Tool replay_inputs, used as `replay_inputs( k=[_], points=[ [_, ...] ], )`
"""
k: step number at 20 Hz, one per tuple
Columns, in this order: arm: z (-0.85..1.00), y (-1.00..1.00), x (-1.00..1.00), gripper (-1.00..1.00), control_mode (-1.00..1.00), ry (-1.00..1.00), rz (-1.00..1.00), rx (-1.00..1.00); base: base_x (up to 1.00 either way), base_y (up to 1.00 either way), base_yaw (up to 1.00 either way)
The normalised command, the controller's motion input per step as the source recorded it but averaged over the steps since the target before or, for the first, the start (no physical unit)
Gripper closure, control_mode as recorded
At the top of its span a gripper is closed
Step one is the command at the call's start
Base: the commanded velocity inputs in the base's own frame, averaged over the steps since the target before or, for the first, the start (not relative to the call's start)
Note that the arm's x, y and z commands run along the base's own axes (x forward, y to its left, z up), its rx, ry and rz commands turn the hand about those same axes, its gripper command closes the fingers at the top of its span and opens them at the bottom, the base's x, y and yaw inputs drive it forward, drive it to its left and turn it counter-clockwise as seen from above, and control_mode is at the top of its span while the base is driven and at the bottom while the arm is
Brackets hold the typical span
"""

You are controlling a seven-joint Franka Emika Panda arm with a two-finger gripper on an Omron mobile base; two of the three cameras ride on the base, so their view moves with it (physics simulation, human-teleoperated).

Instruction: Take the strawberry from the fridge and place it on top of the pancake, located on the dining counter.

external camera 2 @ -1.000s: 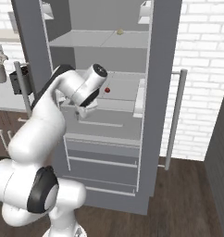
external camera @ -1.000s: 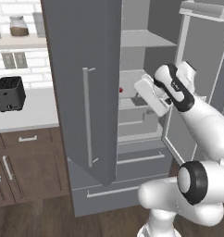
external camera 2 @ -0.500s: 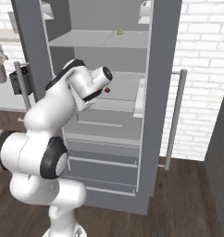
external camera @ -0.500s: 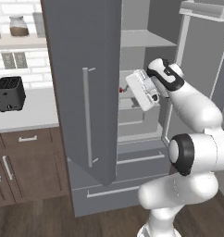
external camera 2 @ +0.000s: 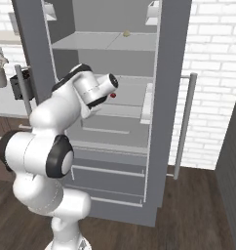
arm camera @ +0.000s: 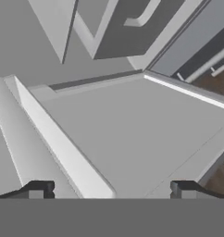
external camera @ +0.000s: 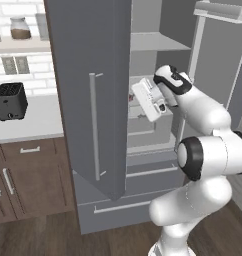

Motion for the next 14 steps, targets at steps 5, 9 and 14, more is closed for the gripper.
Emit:
replay_inputs(
  k=[5,9,14],
  points=[
    [-0.22,0.52,-0.03,-1.0,-1.0,0.0,0.0,0.0,0.0,0.0,0.0],
    [-0.28,0.24,-0.24,-1.0,-1.0,0.0,0.0,0.03,0.0,0.0,0.0],
    [-0.15,0.69,-0.75,-1.0,-1.0,-0.01,0.0,0.0,0.0,0.0,0.0]
  ],
)
